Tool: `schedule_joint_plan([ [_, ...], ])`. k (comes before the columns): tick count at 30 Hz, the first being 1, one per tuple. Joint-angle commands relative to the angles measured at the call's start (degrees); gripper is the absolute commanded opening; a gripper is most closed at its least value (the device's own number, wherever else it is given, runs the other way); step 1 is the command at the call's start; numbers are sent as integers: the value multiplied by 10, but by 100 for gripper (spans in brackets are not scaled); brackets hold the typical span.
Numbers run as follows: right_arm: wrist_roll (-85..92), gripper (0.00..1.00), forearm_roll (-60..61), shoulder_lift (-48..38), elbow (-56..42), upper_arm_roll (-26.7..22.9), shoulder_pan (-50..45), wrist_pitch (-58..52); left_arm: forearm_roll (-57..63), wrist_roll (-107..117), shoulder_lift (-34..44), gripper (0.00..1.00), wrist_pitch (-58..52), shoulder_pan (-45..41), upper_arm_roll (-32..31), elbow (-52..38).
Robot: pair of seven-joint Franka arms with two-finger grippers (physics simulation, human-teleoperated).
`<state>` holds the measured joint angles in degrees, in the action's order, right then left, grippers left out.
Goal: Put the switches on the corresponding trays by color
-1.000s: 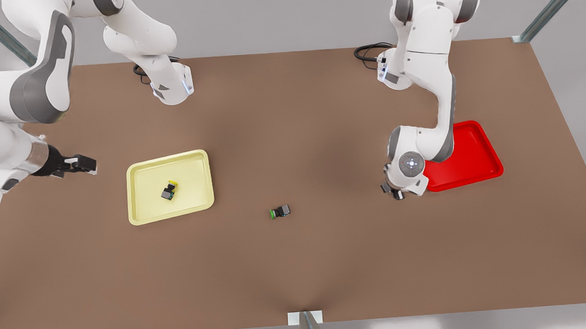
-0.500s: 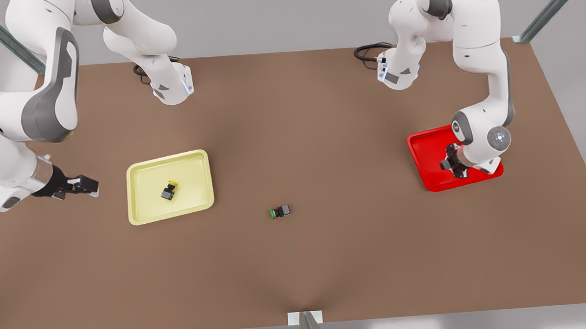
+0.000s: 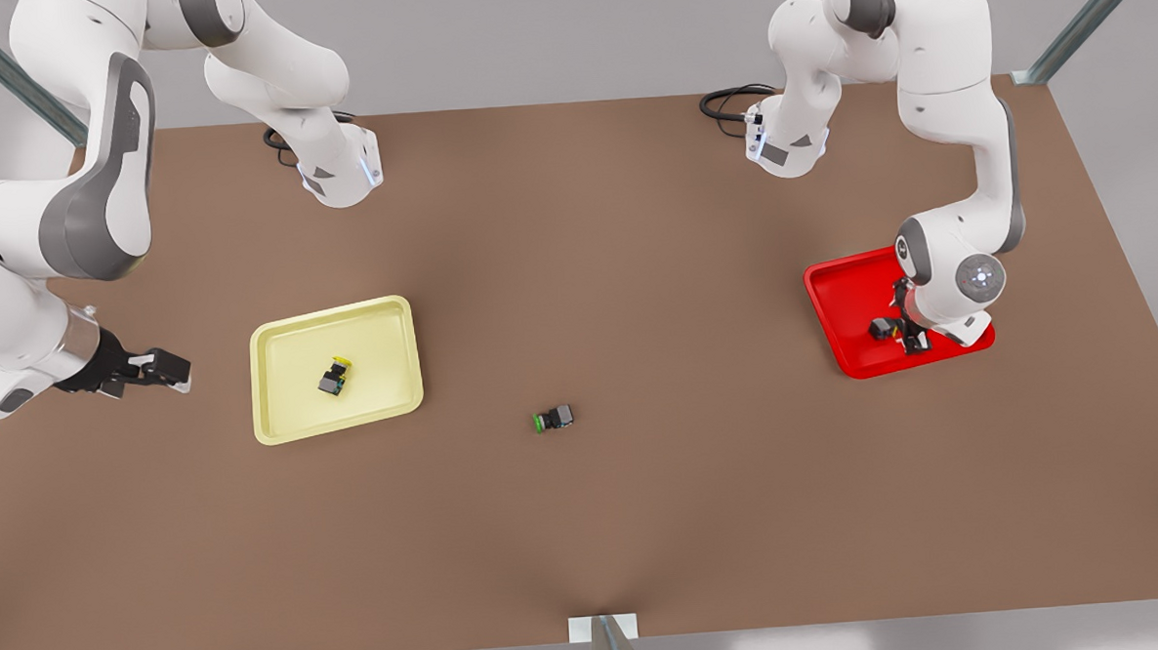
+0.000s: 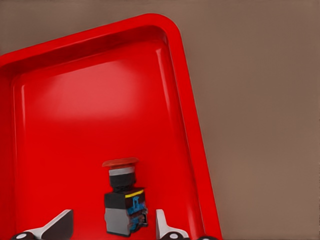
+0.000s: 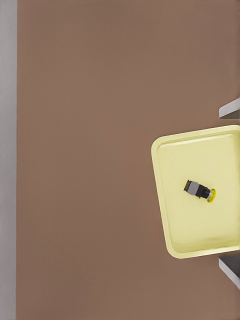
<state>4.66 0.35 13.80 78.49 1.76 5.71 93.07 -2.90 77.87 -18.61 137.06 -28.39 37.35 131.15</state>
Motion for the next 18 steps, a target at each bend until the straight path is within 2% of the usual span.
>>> schedule_joint_plan([
  [1,0,100,0,0,0,0,0,0,7,-11,2,100,-7,0,0,-5],
  [3,0,100,0,0,0,0,0,0,7,-68,11,100,-108,-2,-7,-94],
  [5,0,100,0,0,0,0,0,0,7,-231,4,100,-217,-5,-21,-226],
  [7,0,100,0,1,0,0,1,0,7,-321,-22,100,-298,-5,-75,-364],
  [8,0,100,0,0,0,0,1,0,7,-392,-26,100,-305,-1,-96,-402],
  [9,0,100,0,0,0,0,1,-1,11,-481,-27,100,-349,52,-167,-456],
  [10,0,100,0,0,0,0,1,-1,18,-530,-27,100,-378,149,-283,-505],
  [12,0,100,0,0,0,0,1,0,77,-655,-13,100,-378,232,-392,-517],
  [15,0,100,0,1,0,0,1,0,87,-808,7,100,-369,265,-446,-524],
  [18,0,100,0,1,0,0,1,0,87,-806,9,100,-369,265,-446,-533],
])
